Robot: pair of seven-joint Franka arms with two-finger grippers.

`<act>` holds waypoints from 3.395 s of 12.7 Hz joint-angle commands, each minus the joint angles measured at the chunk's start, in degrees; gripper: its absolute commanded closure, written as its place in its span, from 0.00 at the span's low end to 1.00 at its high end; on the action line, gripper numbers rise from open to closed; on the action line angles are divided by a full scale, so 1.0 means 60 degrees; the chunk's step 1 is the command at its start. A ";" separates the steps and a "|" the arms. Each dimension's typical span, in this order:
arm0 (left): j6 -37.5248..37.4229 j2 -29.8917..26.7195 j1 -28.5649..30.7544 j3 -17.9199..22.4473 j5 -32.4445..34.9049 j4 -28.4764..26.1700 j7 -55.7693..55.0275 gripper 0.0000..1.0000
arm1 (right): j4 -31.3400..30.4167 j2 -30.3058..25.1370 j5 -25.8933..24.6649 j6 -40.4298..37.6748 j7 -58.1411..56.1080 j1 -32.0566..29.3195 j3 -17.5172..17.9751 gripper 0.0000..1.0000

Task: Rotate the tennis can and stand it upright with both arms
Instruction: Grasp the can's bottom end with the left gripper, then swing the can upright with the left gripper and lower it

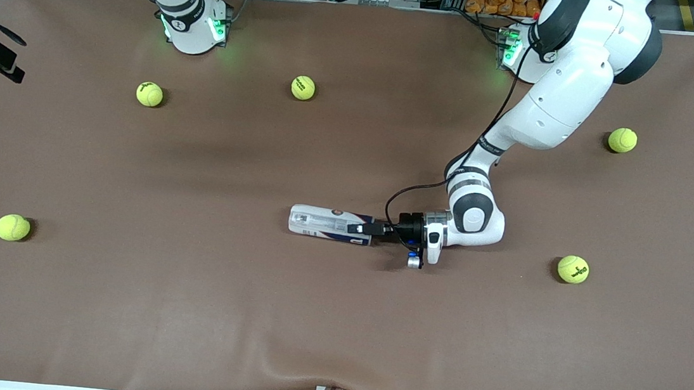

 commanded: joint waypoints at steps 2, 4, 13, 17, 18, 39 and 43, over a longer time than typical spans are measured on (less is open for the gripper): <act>0.0116 -0.0035 0.0024 0.0046 -0.0238 0.0143 0.0245 1.00 | 0.0045 -0.0072 -0.0131 -0.0037 0.0156 -0.0081 0.0070 0.00; 0.0116 -0.0064 0.0097 0.0046 -0.0224 0.0143 0.0245 1.00 | 0.0045 -0.0072 -0.0131 -0.0037 0.0141 -0.0081 0.0070 0.00; -0.0248 -0.1001 0.0653 -0.0057 -0.0209 0.0055 -0.0530 1.00 | 0.0045 -0.0072 0.0001 -0.0037 0.0156 -0.0213 0.0070 0.00; -0.1474 -0.1542 0.1502 -0.0057 0.0830 -0.0090 -0.0953 1.00 | 0.0045 -0.0057 0.0016 -0.0022 0.0156 -0.0213 0.0070 0.00; -0.2002 -0.1689 0.1692 -0.0057 0.1136 -0.0135 -0.1290 1.00 | 0.0045 -0.0057 0.0016 -0.0022 0.0156 -0.0213 0.0070 0.00; -0.1788 -0.4254 0.1036 -0.0086 0.7374 0.1504 -1.0355 1.00 | 0.0045 -0.0013 0.0030 -0.0008 0.0156 -0.0184 0.0085 0.00; -0.1788 -0.4385 -0.0017 -0.0042 1.0198 0.2149 -1.2874 1.00 | 0.0045 0.0001 0.0030 -0.0008 0.0156 -0.0169 0.0085 0.00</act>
